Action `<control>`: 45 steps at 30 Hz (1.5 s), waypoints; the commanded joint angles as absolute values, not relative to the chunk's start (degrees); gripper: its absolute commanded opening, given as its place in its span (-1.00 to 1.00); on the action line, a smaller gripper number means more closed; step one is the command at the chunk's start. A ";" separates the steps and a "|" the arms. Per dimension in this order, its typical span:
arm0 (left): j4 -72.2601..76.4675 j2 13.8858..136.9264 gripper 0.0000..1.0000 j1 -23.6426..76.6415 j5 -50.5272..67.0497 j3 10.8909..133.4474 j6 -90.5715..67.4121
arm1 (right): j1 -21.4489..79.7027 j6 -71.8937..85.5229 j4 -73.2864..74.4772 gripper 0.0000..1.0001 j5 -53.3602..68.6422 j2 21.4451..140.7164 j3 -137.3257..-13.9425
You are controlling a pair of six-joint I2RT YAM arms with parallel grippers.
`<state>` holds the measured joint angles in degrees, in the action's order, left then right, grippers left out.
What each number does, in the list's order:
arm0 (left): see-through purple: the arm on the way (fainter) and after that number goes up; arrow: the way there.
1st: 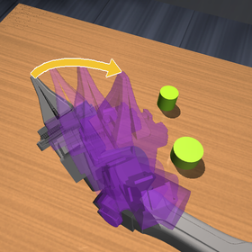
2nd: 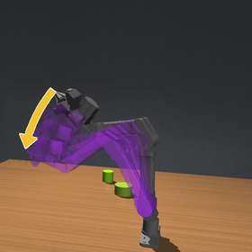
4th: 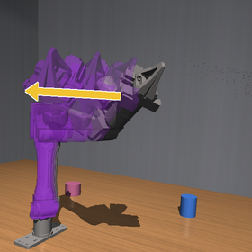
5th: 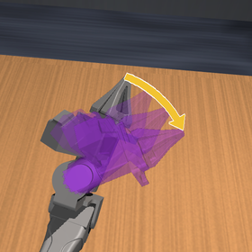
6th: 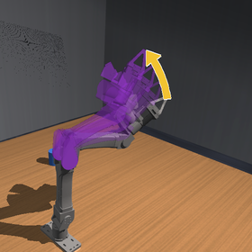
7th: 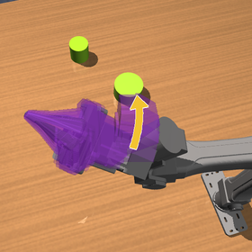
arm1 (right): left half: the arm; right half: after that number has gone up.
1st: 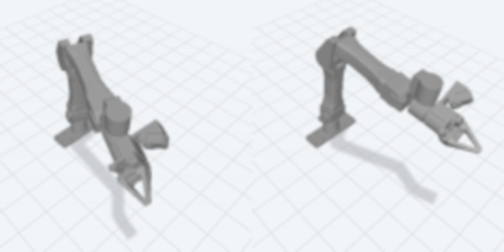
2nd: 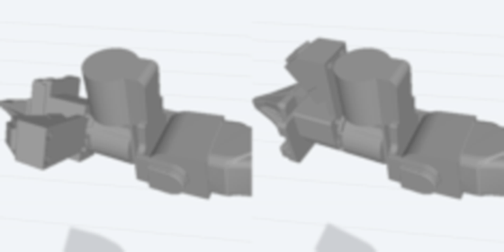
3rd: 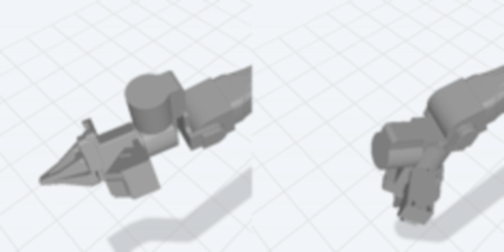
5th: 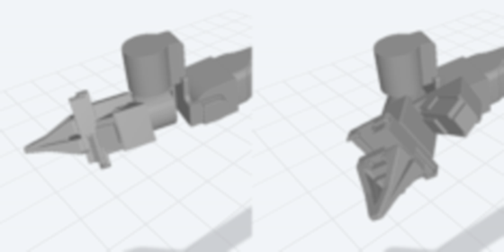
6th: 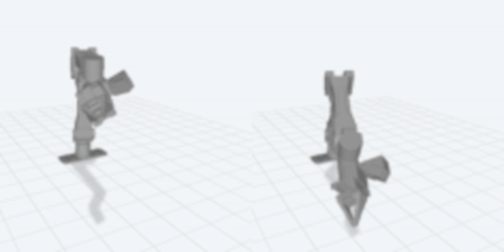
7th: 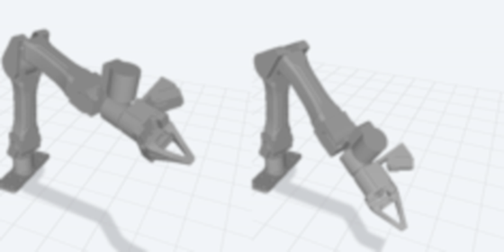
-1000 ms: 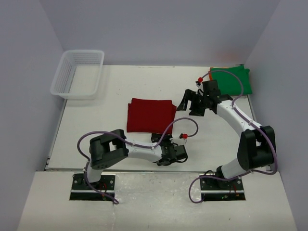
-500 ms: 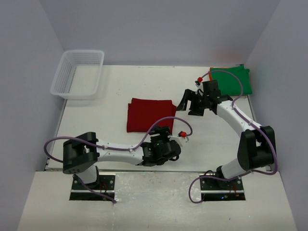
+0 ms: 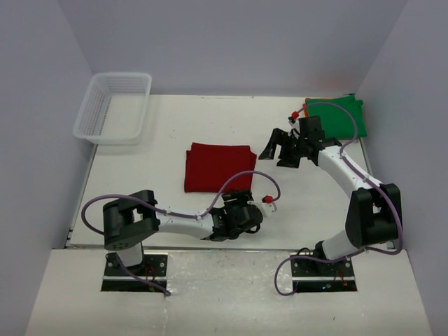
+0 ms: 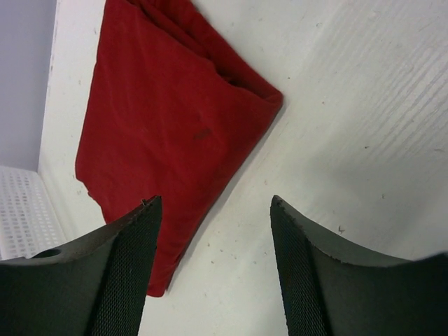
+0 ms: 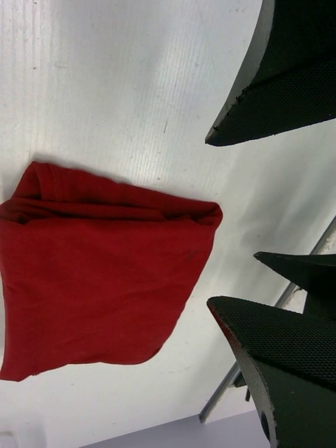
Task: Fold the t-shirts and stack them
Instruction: Smooth out wrinkles on the folded tshirt, then put the neatly folded tshirt into the corner of the board with the right arm
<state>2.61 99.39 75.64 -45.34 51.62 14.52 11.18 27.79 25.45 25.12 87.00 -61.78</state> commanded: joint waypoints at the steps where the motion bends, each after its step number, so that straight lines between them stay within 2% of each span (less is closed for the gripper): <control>1: 8.61 99.75 0.28 73.74 -42.55 49.84 13.36 | 10.81 27.16 24.17 0.76 26.45 86.40 -61.96; 10: 11.51 100.37 0.21 70.23 -32.88 50.10 9.15 | 10.20 27.07 24.08 0.77 26.81 85.96 -61.79; 16: 13.01 101.86 0.20 69.35 -30.41 49.92 8.88 | 10.02 27.07 24.08 0.77 26.98 86.31 -61.87; 29: 15.38 111.44 0.18 68.29 -35.77 51.24 8.35 | 9.49 27.42 23.47 0.77 28.74 87.45 -62.05; 35: 15.29 114.34 0.10 67.24 -36.82 51.85 7.82 | 9.23 27.42 23.47 0.77 29.27 86.84 -61.96; 37: 15.29 114.96 0.03 66.97 -36.74 51.86 7.65 | 9.05 27.42 23.47 0.77 29.44 86.84 -61.88; 40: 15.73 114.70 -0.22 66.80 -36.48 51.42 7.21 | 8.88 27.51 23.38 0.77 29.79 87.01 -61.79; 42: 15.73 114.44 -0.51 66.71 -36.13 51.07 7.03 | 8.88 27.60 23.47 0.77 29.88 87.19 -61.79; 45: 16.17 113.91 -0.80 66.71 -35.69 50.36 6.59 | 8.88 27.69 23.47 0.77 29.45 87.54 -61.79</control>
<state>21.19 112.16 67.24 -37.74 52.62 8.58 9.19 27.83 24.86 28.25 87.05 -61.78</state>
